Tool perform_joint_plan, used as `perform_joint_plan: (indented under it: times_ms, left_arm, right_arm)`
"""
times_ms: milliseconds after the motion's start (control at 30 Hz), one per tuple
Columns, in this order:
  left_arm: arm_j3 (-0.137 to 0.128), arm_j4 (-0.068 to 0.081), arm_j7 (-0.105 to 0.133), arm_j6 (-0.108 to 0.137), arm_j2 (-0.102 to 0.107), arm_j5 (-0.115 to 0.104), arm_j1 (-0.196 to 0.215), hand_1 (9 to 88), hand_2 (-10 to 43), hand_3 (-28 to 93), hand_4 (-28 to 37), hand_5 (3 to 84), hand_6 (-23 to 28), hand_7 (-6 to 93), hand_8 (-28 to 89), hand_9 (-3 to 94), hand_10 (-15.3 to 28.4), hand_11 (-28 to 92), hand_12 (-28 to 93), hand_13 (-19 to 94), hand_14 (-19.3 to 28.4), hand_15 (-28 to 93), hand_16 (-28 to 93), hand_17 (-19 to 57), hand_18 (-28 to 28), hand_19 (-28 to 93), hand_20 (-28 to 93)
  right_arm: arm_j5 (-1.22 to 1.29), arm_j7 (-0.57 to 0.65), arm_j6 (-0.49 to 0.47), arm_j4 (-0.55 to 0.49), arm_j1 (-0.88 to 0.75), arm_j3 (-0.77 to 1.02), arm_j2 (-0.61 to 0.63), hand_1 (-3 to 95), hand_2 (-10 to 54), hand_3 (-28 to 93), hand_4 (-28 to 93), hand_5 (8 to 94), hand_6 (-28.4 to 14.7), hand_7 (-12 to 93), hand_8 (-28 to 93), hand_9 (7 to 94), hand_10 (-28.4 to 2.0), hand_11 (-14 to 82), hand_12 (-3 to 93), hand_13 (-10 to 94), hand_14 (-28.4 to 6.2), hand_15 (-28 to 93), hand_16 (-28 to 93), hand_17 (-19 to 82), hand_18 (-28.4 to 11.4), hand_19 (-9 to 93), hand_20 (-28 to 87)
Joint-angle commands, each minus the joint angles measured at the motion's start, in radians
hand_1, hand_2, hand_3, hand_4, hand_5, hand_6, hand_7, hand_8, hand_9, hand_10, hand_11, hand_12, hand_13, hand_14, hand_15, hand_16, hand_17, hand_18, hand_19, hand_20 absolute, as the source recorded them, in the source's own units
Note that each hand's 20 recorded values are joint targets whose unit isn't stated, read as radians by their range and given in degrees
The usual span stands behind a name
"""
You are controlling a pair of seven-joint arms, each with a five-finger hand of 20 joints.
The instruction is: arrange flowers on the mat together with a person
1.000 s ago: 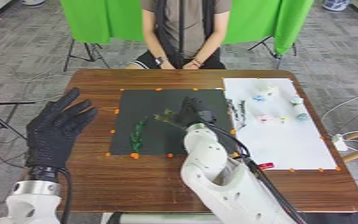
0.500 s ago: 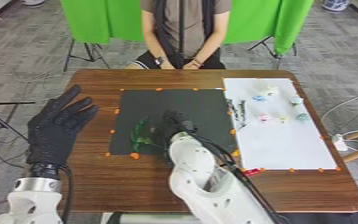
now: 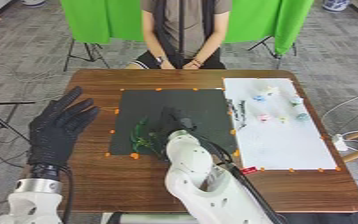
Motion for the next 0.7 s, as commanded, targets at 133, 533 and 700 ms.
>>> perform_joint_plan:
  times_ms: [133,533,700]
  left_arm:
    - [-0.006,-0.009,0.007,0.007,-0.02,-0.002,0.054,22.0,9.6,77,-28.3,39.1,11.4,10.2,-8,38.7,23.2,27,10,30,28.4,52,-11,-5.1,27.0,69,-13]
    - [-0.048,-0.028,0.056,0.004,-0.032,-0.005,0.148,21.5,9.2,77,-28.3,39.1,11.2,10.1,-8,38.5,23.1,26,10,30,28.4,52,-11,-4.9,27.1,70,-13]
    - [-0.041,-0.017,0.106,-0.01,-0.026,-0.008,0.142,20.7,9.1,76,-28.3,38.6,9.7,9.4,-9,39.1,21.9,25,10,29,28.4,52,-11,-4.9,27.2,70,-13]
  right_arm:
    - [0.012,0.06,0.131,-0.09,0.03,0.027,0.088,33.4,-6.4,72,-28,90.4,-0.2,14,-13,93.7,-12.4,38.7,15.3,83,-12.3,64,13,28,-21.8,91,-10]
    - [0.674,-0.362,0.231,-0.407,-0.327,0.445,0.272,27.3,3.9,75,-28,74.5,-3.7,13,-12,81.4,-17.2,26.4,15.0,68,-16.5,60,9,16,-19.7,74,5]
    - [1.042,-0.529,0.195,-0.48,-0.555,0.671,0.259,23.2,6.8,78,-28,62.7,-4.5,13,-13,68.9,-19.3,22.1,13.1,58,-19.0,58,7,11,-20.8,65,11]
